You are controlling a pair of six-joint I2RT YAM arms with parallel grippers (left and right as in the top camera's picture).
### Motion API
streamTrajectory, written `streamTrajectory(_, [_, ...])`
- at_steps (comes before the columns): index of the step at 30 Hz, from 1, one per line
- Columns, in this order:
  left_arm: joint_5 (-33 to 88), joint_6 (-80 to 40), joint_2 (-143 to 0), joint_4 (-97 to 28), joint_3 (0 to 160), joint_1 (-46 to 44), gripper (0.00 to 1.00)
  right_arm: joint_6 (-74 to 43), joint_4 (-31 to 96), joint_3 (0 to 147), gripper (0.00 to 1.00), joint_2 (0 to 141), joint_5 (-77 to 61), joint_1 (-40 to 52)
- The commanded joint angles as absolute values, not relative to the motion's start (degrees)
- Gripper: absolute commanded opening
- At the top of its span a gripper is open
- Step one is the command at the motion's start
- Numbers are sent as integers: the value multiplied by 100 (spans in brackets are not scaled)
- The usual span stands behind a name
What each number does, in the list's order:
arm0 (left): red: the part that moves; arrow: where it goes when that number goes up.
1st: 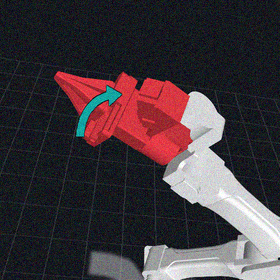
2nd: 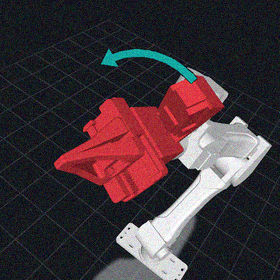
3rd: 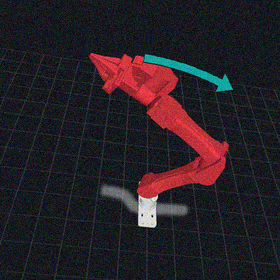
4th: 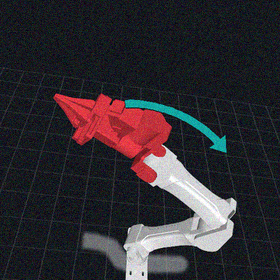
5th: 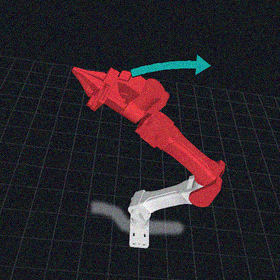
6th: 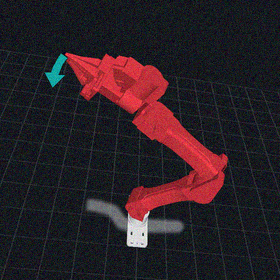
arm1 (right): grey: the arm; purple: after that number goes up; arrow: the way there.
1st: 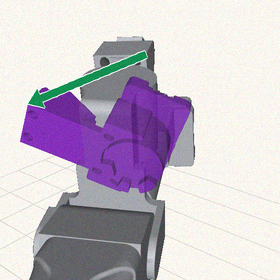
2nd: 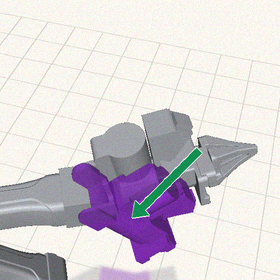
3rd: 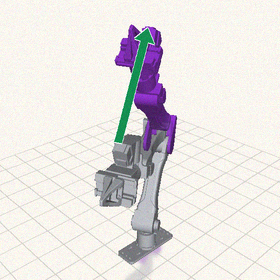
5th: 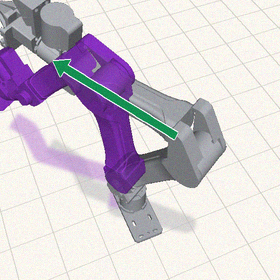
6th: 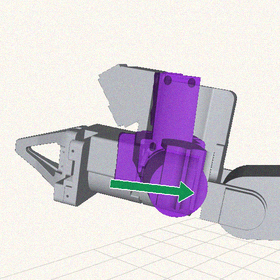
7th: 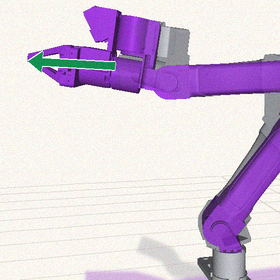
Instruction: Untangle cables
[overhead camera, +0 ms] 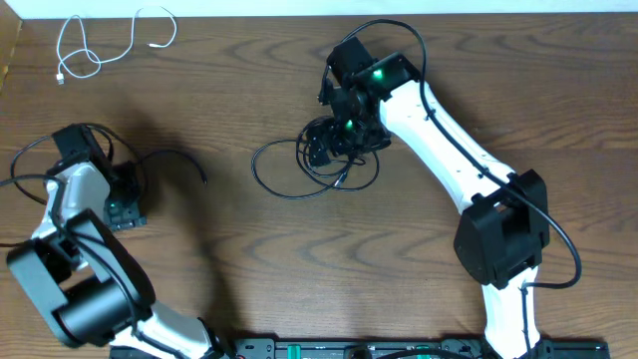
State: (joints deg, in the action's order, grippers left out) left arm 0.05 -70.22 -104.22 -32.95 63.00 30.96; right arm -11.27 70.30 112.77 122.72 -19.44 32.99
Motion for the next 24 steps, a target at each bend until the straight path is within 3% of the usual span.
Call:
streamTrajectory(1, [-244,-7210,-10685,-3227,6267,3094,79,-1039,7019,11260,99,12088,-1940,3461])
streamTrajectory(6, [-246,-7207,-10761,-2998,6267,3094,70,-1044,7116,11260,99,12110,-1942,3472])
streamTrajectory(14, [-489,-7164,-10849,-2882,6267,3079,34,-1041,7065,11260,99,12112,-1940,3472])
streamTrajectory(17, [-565,-7164,-11045,-2877,6267,3083,30,-1041,7024,11260,99,12112,-1940,3485])
streamTrajectory(18, [-567,-7146,-11102,-2856,6267,3083,25,-1041,7028,11260,99,12112,-1940,3496])
streamTrajectory(21, [-565,-6567,-11216,-2578,6267,3083,13,-1041,7061,11260,99,12112,-1940,3503])
streamTrajectory(24, [-563,-6010,-11225,-2333,6283,3085,10,-1041,7081,11260,99,12112,-1940,3494])
